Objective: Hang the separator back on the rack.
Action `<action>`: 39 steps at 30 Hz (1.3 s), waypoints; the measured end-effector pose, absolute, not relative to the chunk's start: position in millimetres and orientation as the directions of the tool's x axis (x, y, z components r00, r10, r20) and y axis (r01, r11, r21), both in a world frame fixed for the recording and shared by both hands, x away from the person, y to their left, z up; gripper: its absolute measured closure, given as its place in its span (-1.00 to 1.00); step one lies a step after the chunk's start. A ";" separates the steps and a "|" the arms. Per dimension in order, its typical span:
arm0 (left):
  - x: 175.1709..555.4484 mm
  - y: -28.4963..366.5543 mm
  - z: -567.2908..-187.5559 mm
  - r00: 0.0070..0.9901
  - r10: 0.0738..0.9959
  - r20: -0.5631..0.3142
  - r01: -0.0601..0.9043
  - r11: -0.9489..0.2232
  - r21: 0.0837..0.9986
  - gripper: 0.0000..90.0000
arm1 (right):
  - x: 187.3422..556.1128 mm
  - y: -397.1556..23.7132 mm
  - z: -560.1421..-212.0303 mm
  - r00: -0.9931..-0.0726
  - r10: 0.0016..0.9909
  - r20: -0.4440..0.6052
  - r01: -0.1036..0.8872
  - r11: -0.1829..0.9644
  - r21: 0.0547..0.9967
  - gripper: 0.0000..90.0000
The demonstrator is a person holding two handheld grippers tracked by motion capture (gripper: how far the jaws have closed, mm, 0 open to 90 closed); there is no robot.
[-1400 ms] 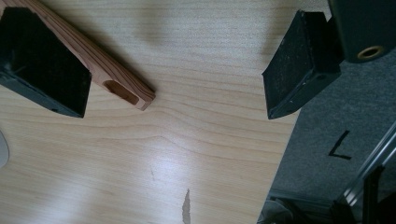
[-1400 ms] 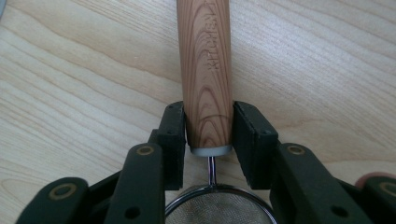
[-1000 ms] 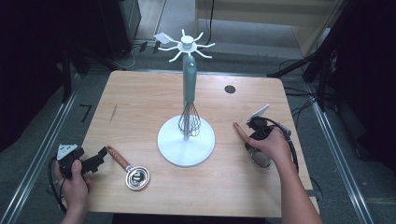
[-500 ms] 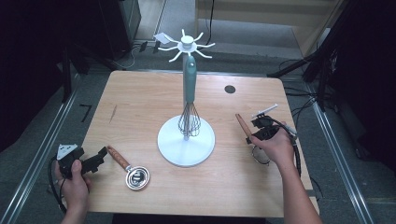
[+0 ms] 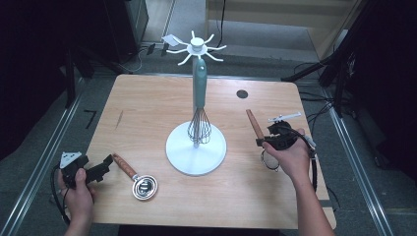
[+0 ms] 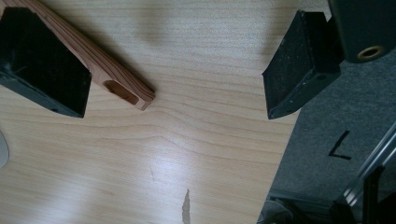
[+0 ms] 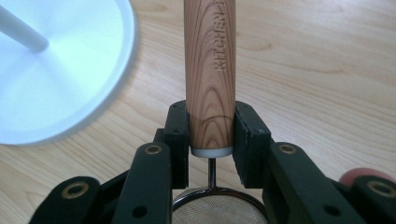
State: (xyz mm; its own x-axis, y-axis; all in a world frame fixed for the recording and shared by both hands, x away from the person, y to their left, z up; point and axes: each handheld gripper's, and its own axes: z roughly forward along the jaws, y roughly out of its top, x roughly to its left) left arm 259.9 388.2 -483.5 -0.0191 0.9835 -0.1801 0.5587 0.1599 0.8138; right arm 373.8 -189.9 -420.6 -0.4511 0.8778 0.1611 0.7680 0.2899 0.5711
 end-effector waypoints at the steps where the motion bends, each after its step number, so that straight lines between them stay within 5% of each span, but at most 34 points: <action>1: 259.9 388.2 -483.5 -0.019 0.983 -0.180 0.558 0.160 0.814 -0.82 | 372.2 -189.4 -419.5 -0.448 0.880 0.160 0.761 0.281 0.584 0.59; 39: 259.9 388.1 -483.5 -0.019 0.984 -0.180 0.558 0.160 0.814 -0.82 | 330.7 -160.7 -388.9 -0.514 0.840 0.173 0.491 0.123 0.862 0.59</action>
State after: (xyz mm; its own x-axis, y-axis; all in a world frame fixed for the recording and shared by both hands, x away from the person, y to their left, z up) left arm 259.9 388.1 -483.5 -0.0187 0.9835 -0.1798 0.5578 0.1595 0.8145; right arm 330.7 -160.7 -388.9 -0.5143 0.8399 0.1734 0.4911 0.1227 0.8624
